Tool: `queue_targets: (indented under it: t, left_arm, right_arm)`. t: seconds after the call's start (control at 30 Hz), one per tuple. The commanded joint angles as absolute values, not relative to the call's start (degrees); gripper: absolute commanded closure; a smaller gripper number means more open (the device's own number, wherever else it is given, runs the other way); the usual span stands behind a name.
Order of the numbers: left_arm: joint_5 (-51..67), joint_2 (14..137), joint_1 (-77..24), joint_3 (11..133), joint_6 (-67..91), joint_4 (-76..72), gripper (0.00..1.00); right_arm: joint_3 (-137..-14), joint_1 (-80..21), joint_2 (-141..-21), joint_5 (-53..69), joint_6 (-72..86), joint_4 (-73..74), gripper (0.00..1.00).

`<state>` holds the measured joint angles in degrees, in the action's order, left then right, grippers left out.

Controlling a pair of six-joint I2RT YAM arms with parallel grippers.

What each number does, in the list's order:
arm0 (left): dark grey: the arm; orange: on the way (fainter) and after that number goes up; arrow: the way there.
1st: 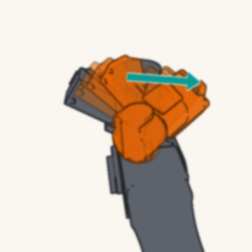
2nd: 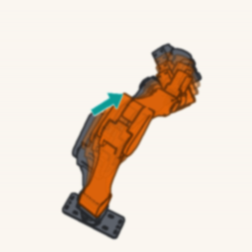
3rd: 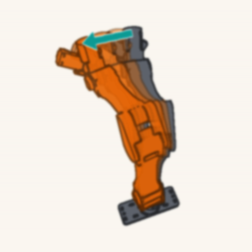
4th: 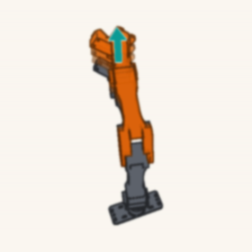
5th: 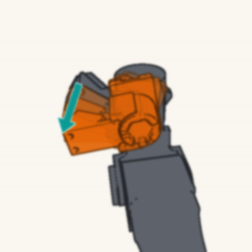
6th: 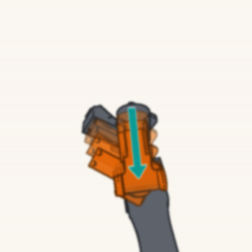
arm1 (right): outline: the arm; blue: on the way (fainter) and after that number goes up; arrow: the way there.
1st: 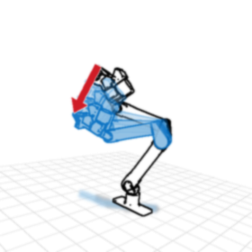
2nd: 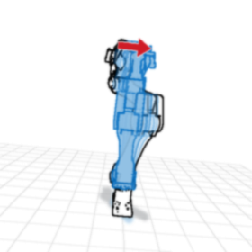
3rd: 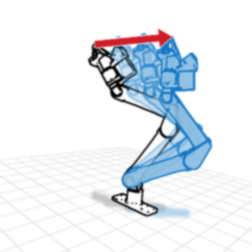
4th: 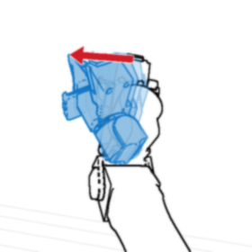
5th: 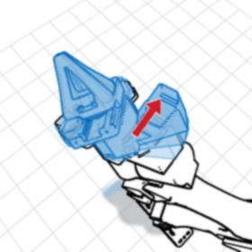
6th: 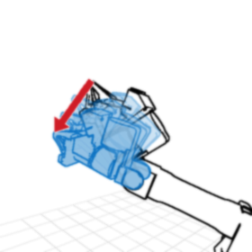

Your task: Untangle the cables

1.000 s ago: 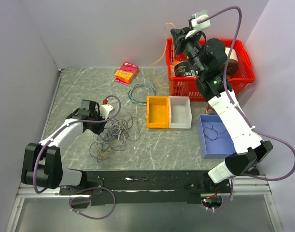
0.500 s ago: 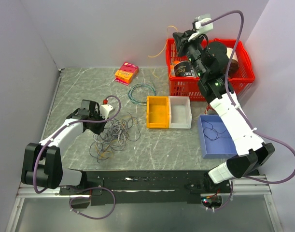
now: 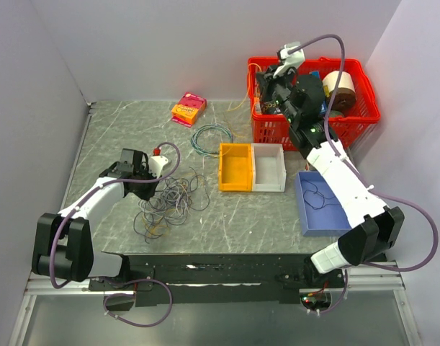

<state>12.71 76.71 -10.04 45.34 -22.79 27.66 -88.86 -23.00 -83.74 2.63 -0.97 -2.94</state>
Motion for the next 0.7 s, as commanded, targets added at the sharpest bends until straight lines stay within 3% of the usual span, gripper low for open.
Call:
queue_targets:
  t: [0.0, 0.67]
  left_arm:
    - [13.3, 75.8, -9.8, 46.0, -22.9, 27.2, 0.82]
    - [13.4, 76.3, -9.5, 46.6, -22.7, 27.3, 0.81]
  right_arm:
    - [-89.2, -21.5, -79.9, 1.4, -0.1, -6.6, 1.0]
    - [-83.8, -16.2, -72.5, 3.2, 2.1, -6.3, 1.0]
